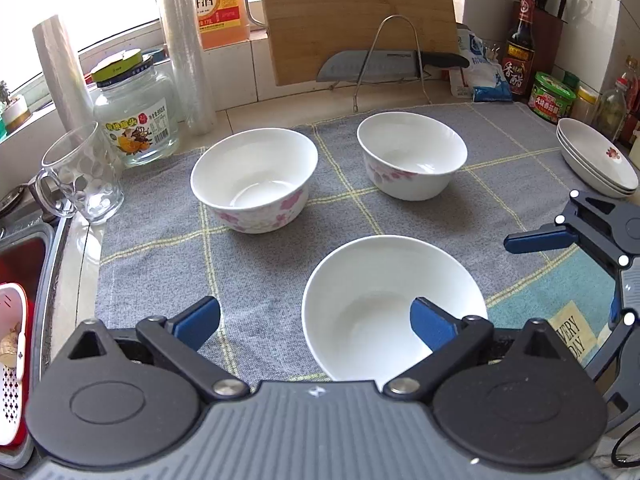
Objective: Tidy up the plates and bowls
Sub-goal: 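Move the left tool to the pink-flower white bowl and grasp its rim, then lift the bowl with the left gripper and carry it toward the right tool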
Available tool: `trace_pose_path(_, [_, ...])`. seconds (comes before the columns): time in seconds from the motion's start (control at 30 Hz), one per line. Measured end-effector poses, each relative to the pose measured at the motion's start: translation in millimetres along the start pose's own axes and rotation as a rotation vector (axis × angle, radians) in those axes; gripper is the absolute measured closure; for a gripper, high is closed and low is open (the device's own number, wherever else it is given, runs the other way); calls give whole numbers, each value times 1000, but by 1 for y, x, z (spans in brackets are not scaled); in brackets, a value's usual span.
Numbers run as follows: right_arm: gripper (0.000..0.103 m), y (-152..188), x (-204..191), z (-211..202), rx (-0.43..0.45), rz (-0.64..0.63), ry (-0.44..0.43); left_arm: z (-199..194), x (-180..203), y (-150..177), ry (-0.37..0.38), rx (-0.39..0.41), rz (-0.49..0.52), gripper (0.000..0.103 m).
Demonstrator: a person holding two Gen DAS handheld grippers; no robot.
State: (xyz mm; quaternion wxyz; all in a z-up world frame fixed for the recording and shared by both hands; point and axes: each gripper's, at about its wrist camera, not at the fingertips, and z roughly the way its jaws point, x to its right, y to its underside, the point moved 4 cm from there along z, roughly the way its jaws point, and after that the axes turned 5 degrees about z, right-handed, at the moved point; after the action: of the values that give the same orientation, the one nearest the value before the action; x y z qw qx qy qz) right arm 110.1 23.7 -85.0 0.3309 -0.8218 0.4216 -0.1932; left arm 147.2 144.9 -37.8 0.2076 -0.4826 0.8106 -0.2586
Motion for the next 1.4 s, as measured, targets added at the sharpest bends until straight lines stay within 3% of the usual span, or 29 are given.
trace_pose_path(0.23, [2,-9,-16,16,-4,-26,-32,8,-2,3,70,-25,-8,33])
trace_pose_path(0.37, [17,-11,-20,19,-13,-37,-50,10,1,3,99,-33,-10,38])
trace_pose_path(0.7, [19,-14,-21,20,-6,-41,-59,14,4,2,141,-47,-16,57])
trace_pose_path(1.13, [19,-15,-15,9,-17,-21,-57,12,14,-2,158,-44,6,57])
trace_pose_path(1.4, [19,-8,8,-14,-27,8,2,19,43,-17,214,-27,54,57])
